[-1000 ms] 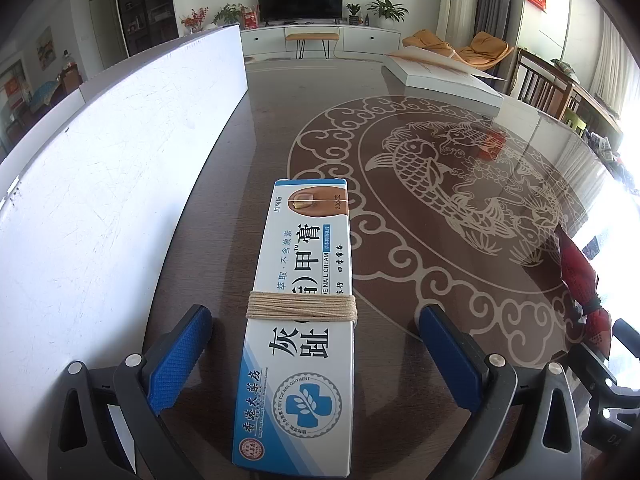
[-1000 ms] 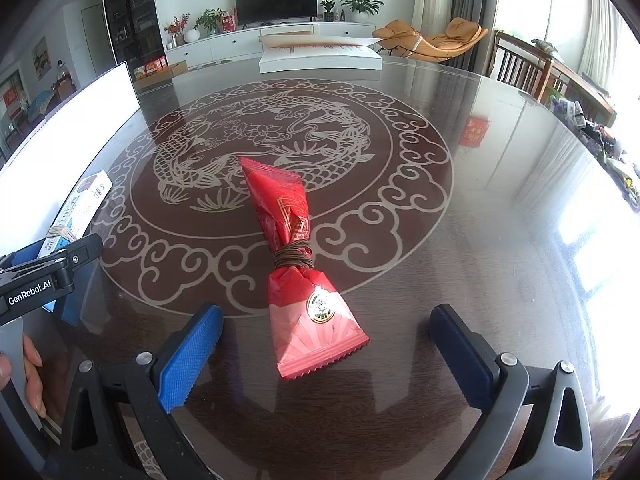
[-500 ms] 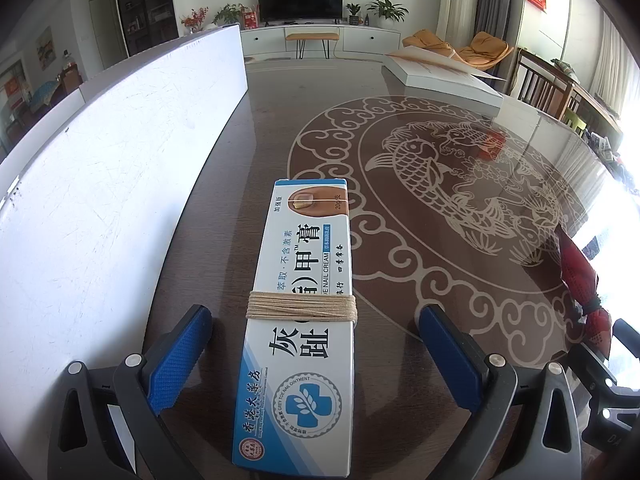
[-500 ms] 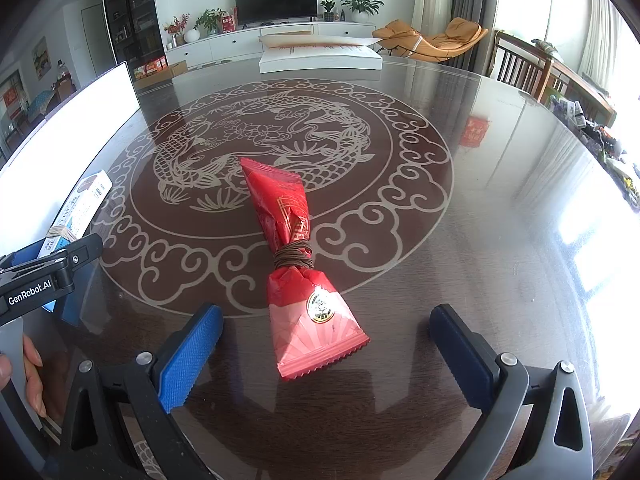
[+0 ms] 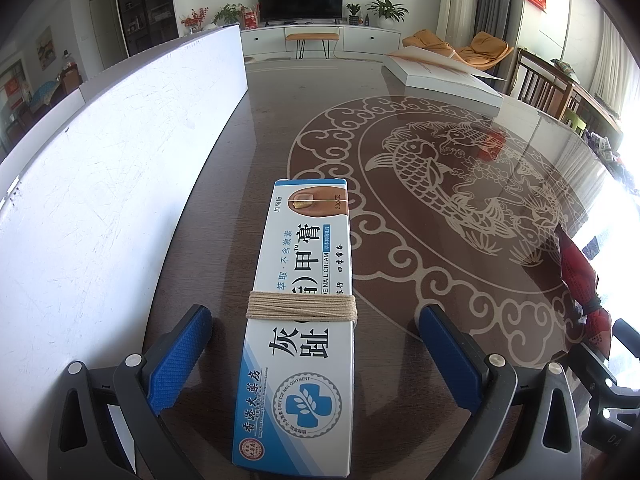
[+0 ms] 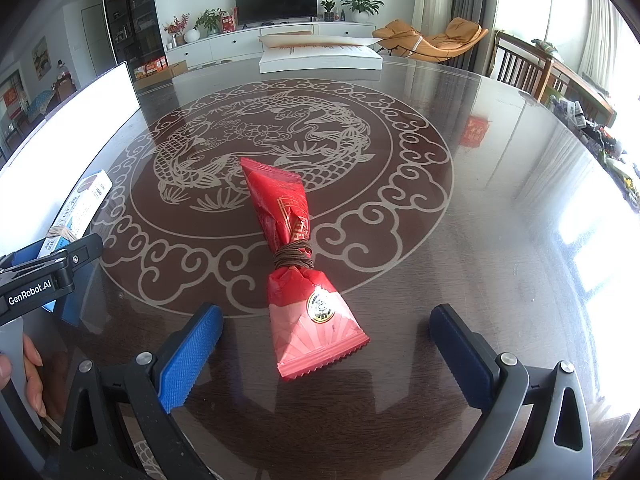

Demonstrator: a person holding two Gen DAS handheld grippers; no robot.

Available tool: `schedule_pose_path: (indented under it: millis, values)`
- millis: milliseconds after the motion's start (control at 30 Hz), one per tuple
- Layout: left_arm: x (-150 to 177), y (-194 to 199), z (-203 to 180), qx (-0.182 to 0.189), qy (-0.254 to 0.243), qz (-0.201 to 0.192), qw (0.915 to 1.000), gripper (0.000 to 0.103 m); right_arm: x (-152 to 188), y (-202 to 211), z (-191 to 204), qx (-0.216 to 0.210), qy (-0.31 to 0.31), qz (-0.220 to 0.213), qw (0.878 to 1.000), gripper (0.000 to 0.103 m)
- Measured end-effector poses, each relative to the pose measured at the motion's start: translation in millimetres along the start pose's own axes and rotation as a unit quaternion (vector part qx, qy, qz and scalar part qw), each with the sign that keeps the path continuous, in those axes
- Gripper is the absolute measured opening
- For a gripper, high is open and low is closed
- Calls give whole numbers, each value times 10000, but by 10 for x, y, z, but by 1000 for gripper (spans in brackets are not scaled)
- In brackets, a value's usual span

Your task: Organize objects

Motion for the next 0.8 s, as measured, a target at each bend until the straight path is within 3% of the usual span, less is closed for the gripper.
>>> schedule_pose_path:
  millis: [567,633,667,733,767,800]
  values:
    - [-9,0,4,0,22,21,10000,103,-3,-5,-3,-49,5,-4,10000,103]
    - [-36,-28,-1,15,51,272,9996,103,-20,22,-86,-476,-124,18,9988,103]
    - [-51,-44,6,18,78,422,9991,103,-57,23,-198,-911,-425,91,9949,103]
    - [-81,-71,2,27,109,705,9974,103,-123,-18,-521,-1888,-1384,429,9713,102]
    - [-89,-82,5,42,113,792,9968,103,-158,-63,-668,-2013,-1752,672,9614,99]
    - [-101,-89,5,61,95,865,9962,103,-209,-89,-775,-1923,-1891,843,9592,98]
Point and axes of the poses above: each gripper's, at about its wrist camera, not at the fingertips, and y roughly against the way its jaws point, z to its left, x to its underside, the point moved 3 cm from there along -y, roughly the way its jaws point, and after that the axes turned 11 degrees about x, right-handed, at the moved point
